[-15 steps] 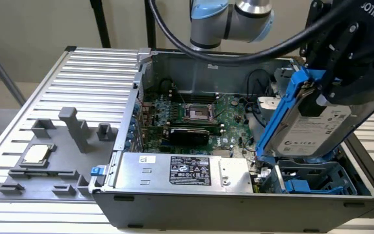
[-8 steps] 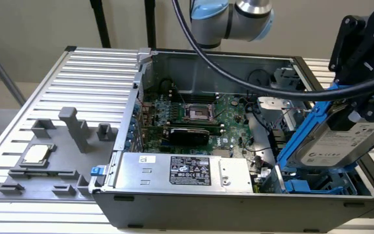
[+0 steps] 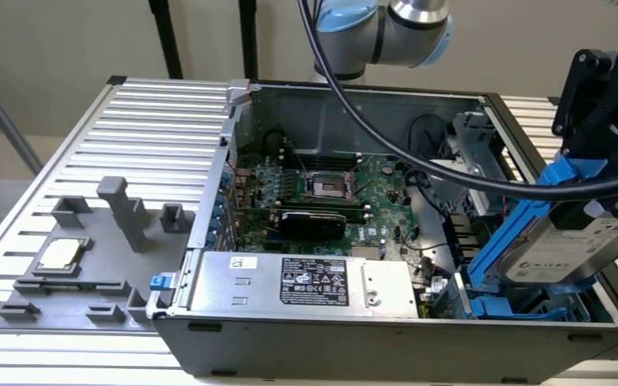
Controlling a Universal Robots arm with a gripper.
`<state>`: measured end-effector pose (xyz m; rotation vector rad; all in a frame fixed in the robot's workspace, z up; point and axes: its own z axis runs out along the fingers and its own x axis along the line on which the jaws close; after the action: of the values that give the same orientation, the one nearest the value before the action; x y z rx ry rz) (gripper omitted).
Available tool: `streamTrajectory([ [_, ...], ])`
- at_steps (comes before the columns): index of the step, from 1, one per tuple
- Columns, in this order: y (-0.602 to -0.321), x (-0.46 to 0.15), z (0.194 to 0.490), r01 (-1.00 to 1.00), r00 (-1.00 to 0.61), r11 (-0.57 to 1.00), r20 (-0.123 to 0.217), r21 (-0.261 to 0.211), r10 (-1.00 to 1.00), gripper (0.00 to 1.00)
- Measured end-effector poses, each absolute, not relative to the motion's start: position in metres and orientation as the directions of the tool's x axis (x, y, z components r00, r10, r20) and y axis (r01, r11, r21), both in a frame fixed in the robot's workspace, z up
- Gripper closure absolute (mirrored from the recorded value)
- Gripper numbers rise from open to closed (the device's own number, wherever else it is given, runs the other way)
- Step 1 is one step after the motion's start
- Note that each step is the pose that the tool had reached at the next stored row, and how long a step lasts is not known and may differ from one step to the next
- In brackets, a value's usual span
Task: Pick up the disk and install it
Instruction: 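Pick up the disk, then insert the disk into the insertion slot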
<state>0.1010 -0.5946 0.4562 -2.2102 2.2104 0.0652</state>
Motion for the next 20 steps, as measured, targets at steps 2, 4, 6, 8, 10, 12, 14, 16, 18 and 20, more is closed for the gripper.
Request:
streamTrajectory([
  [2, -0.5946, 0.1032, 0.4526, -1.0, -0.001, 0.0, -0.04, 0.019, -0.999, 0.67],
  [4, -0.5945, 0.1054, 0.4498, -1.0, -0.001, 0.0, -0.04, 0.019, -0.999, 0.67],
  [6, -0.5945, 0.1058, 0.4484, -1.0, -0.001, 0.0, -0.04, 0.019, -0.999, 0.67],
  [8, -0.5946, 0.1059, 0.4479, -1.0, -0.001, 0.0, -0.04, 0.019, -0.999, 0.67],
  [10, -0.5946, 0.106, 0.4478, -1.0, 0.0, 0.0, -0.04, 0.019, -0.999, 0.67],
  [12, -0.5945, 0.106, 0.4477, -1.0, 0.0, 0.0, -0.04, 0.019, -0.999, 0.67],
  [14, -0.5942, 0.106, 0.4477, -1.0, 0.0, 0.0, -0.04, 0.019, -0.999, 0.67],
  [16, -0.5936, 0.1059, 0.4478, -1.0, 0.0, 0.0, -0.04, 0.019, -0.999, 0.67],
  [18, -0.5929, 0.1059, 0.4477, -1.0, 0.0, 0.0, -0.04, 0.019, -0.999, 0.67],
  [20, -0.5922, 0.1059, 0.4475, -1.0, 0.0, 0.0, -0.04, 0.019, -0.999, 0.67],
])
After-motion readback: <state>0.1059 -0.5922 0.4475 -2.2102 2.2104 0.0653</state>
